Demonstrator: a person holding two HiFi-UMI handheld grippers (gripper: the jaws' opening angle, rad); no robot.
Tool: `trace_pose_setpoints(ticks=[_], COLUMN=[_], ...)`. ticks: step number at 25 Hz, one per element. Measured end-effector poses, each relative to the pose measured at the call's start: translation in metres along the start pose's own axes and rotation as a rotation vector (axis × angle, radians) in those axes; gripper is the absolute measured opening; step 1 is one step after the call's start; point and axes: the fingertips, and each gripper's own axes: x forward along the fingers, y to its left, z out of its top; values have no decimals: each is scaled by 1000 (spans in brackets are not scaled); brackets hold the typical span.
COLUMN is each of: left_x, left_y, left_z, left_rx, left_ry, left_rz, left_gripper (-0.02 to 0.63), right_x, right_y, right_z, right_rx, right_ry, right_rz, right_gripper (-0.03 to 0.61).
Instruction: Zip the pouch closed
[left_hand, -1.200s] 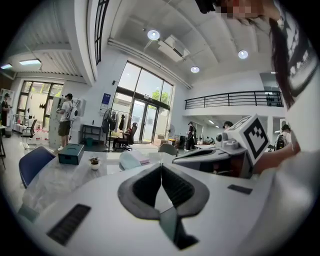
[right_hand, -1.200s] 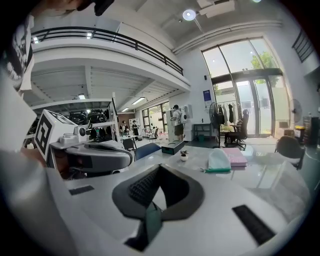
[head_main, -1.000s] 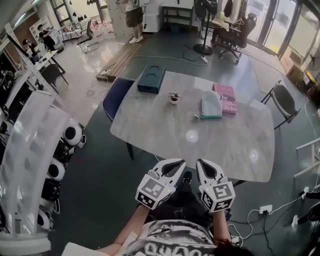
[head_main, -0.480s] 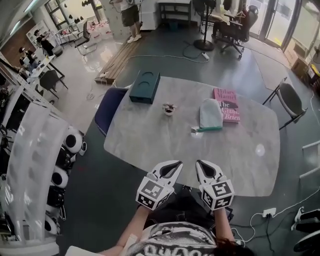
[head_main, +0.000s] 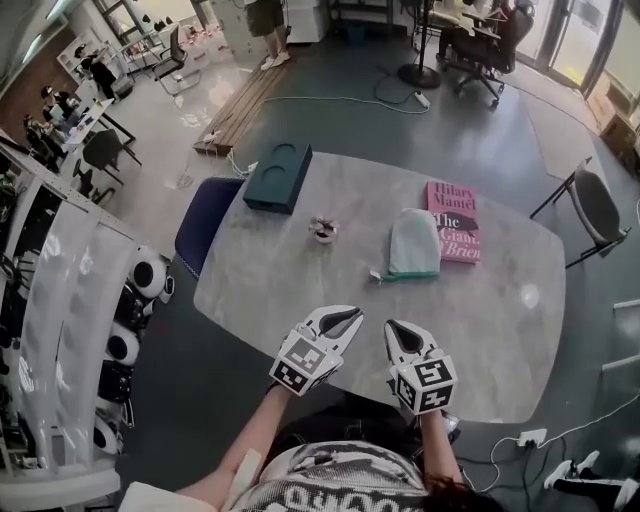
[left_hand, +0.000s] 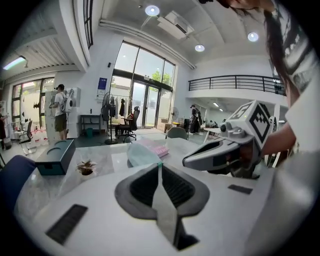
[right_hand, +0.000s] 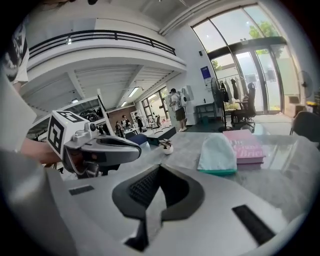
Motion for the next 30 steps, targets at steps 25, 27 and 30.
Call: trace_pose_setpoints(ticks=[25, 27, 30], left_x=[160, 163, 165], left_y=[81, 81, 79], left_z=[-112, -116, -118], left_rx=[551, 539, 541], left_ry=[604, 610, 616], left_rz=[-214, -224, -239], left_gripper=[110, 78, 32], right_x=[1, 0, 2], right_y=[-62, -64, -64], right_z=[-26, -26, -26], right_rx=[72, 80, 82], right_ry=[73, 76, 80], right_rz=[-81, -101, -126], right_gripper=[0, 0, 0])
